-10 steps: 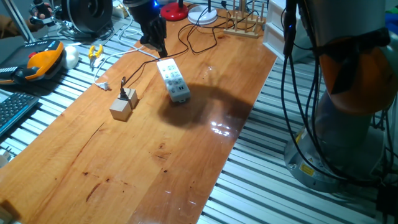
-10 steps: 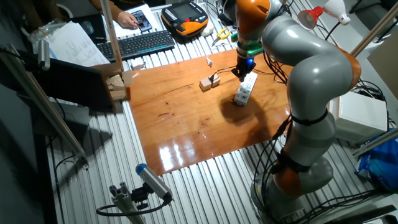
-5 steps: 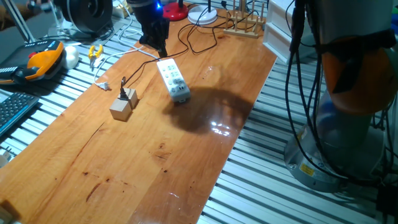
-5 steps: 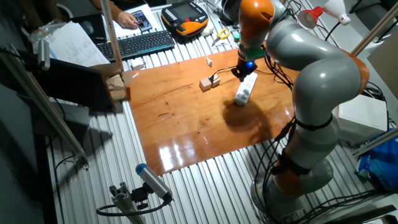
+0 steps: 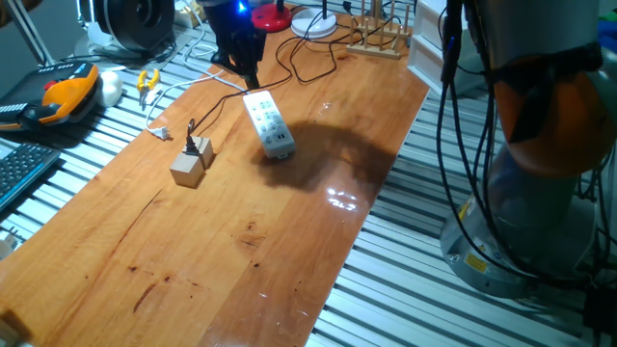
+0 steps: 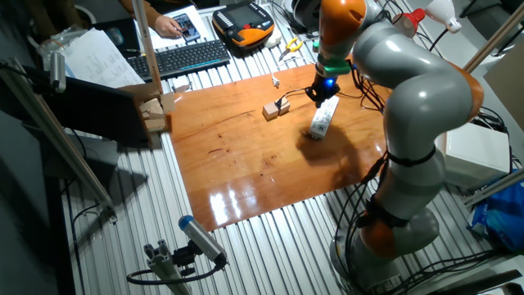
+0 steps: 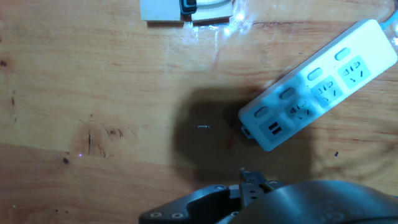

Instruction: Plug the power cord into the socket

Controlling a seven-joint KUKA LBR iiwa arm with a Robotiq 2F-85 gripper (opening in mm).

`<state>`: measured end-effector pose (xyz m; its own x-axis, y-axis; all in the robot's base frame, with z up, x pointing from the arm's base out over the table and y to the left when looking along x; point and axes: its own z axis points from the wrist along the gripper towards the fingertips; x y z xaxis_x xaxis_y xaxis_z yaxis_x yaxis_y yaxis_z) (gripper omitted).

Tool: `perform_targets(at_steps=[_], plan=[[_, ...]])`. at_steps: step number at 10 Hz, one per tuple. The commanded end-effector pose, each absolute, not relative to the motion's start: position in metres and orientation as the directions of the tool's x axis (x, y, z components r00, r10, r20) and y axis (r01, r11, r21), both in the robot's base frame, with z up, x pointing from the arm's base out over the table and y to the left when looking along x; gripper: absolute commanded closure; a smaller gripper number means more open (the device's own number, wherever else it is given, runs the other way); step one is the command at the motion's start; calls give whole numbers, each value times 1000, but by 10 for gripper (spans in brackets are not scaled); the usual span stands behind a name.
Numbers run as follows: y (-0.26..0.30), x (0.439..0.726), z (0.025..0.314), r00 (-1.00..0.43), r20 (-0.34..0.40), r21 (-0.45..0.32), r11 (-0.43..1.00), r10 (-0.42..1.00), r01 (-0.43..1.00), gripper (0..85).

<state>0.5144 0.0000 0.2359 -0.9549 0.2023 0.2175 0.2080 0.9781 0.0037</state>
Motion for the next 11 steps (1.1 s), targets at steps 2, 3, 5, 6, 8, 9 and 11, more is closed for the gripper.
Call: perform_targets(at_steps=[2, 3, 5, 6, 8, 9, 11], plan=[[17, 528, 241, -824, 228, -9, 847, 519, 531, 850], [29, 539, 241, -795, 239, -16, 821, 558, 571, 850], [52, 559, 237, -729, 273, -19, 761, 628, 649, 850], [64, 566, 233, -681, 260, -28, 710, 684, 703, 850], [72, 572, 225, -624, 210, -61, 647, 752, 760, 850], [72, 572, 225, -588, 199, -63, 609, 784, 791, 850], [72, 572, 225, -488, 150, -64, 501, 860, 863, 850]])
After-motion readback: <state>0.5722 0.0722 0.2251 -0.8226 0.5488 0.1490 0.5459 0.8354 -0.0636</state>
